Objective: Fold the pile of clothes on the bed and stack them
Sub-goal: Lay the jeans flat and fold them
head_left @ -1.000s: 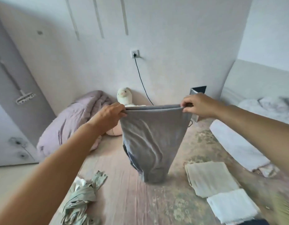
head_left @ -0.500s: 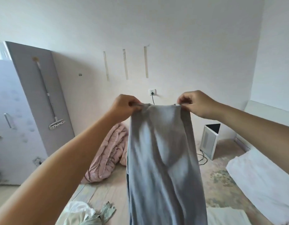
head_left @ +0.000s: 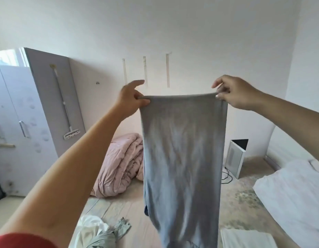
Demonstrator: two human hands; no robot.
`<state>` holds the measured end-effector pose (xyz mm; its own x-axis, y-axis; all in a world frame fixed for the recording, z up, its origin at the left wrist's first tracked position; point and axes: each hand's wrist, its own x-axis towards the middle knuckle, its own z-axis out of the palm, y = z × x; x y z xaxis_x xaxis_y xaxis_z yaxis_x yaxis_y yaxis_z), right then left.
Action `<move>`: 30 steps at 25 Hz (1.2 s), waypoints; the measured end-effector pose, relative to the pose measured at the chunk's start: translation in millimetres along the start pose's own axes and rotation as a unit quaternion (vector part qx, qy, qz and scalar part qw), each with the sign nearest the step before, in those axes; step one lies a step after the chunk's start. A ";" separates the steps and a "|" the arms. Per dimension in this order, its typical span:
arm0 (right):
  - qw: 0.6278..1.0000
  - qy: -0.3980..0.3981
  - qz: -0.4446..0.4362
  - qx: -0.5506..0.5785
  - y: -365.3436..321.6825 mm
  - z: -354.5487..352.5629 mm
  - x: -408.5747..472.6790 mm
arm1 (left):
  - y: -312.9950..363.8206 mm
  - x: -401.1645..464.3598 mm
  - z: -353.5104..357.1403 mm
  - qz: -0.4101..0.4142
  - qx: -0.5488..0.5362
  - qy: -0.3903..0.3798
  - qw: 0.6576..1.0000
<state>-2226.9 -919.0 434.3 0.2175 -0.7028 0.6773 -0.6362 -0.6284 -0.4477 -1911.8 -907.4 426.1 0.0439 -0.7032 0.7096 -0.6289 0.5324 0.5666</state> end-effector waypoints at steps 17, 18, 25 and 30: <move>0.977 -0.090 0.042 -0.188 41.5 18.9 29.6 | -25.0 28.6 30.6 -0.056 0.089 -0.086 0.991; 0.974 -0.104 0.054 -0.194 51.4 30.2 30.4 | -37.2 28.2 38.8 -0.076 0.085 -0.097 0.989; 0.975 -0.151 0.116 -0.116 112.2 119.5 32.7 | -137.3 18.6 93.4 -0.216 0.013 -0.128 0.968; 0.974 -0.147 0.142 -0.098 152.3 177.0 47.4 | -197.5 24.3 122.5 -0.249 0.010 -0.132 0.960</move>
<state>-2182.5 -1107.0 294.9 0.1957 -0.9225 0.3328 -0.8243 -0.3386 -0.4539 -1881.5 -1087.3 280.1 0.1465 -0.9640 0.2220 -0.5964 0.0930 0.7973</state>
